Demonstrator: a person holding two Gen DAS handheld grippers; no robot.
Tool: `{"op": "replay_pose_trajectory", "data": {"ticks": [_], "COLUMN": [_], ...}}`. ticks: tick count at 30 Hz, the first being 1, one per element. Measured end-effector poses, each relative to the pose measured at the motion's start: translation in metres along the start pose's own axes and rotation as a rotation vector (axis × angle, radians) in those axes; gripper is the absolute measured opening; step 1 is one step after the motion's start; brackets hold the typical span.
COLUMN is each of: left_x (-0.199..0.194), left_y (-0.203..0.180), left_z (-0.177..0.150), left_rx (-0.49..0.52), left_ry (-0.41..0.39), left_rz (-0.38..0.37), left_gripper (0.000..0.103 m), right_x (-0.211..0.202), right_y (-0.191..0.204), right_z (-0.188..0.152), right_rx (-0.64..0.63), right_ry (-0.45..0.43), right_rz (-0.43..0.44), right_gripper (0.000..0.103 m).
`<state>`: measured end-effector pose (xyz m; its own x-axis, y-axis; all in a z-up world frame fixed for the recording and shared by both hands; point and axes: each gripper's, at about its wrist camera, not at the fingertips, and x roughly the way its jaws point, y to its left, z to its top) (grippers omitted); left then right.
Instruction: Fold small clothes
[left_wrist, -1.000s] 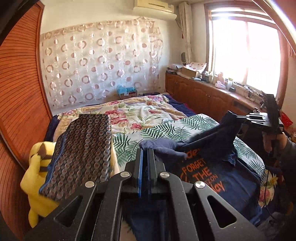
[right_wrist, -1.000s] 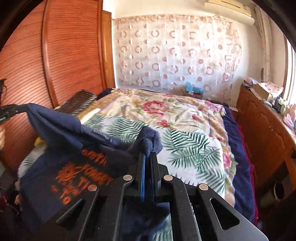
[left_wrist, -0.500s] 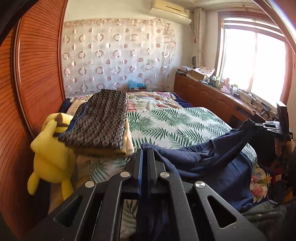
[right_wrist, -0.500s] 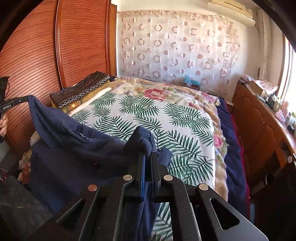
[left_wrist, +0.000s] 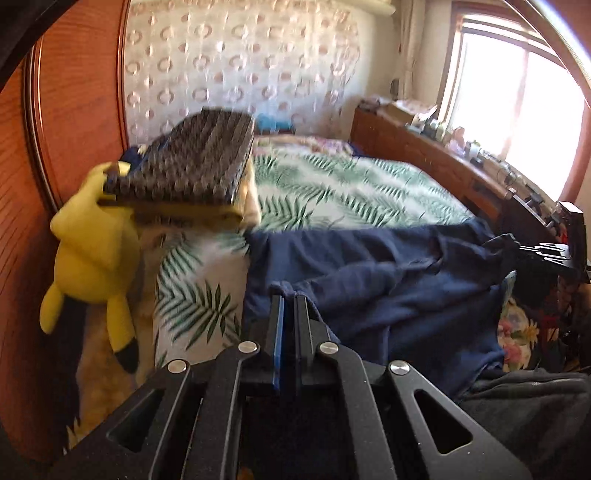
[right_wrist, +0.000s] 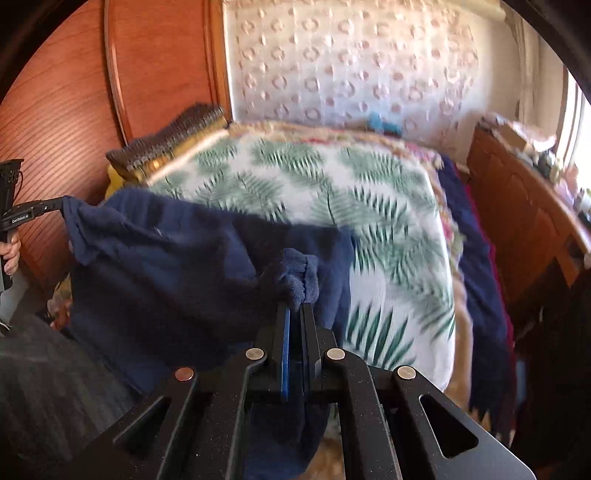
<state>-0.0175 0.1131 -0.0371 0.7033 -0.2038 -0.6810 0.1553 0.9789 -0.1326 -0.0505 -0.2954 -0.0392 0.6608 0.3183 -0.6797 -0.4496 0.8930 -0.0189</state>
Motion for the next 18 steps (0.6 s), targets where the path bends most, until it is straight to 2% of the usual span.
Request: {"op": "replay_pose_trajectory", "data": {"ticks": [5,9,13,15,16,18], "left_x": [0.005,-0.005,-0.014,-0.014,-0.014,-0.011], "left_y": [0.000,-0.006,-0.013,-0.014,-0.014,-0.013], "left_z": [-0.004,0.004,0.015,0.021,0.023,0.027], "left_rx": [0.002,0.036,0.076,0.077,0.074,0.071], "left_ry": [0.008,-0.031,-0.070,-0.082,-0.090,-0.093], "left_rz": [0.011,0.008,0.010,0.018,0.018,0.012], "left_gripper": [0.005,0.029,0.060,0.073,0.078,0.078], "right_x": [0.007,0.004,-0.002,-0.008,-0.011,-0.017], "right_y": [-0.008,-0.004,-0.004,-0.004,-0.005,-0.007], "right_z": [-0.001,0.010,0.013,0.016,0.017,0.021], "right_rx": [0.034,0.031,0.020,0.014,0.012,0.008], "right_ry": [0.037,0.023,-0.005,-0.024,-0.034,-0.053], "right_rz": [0.001,0.005,0.005,-0.005,-0.008,-0.019], "right_gripper": [0.005,0.005,0.005,0.008,0.009,0.014]}}
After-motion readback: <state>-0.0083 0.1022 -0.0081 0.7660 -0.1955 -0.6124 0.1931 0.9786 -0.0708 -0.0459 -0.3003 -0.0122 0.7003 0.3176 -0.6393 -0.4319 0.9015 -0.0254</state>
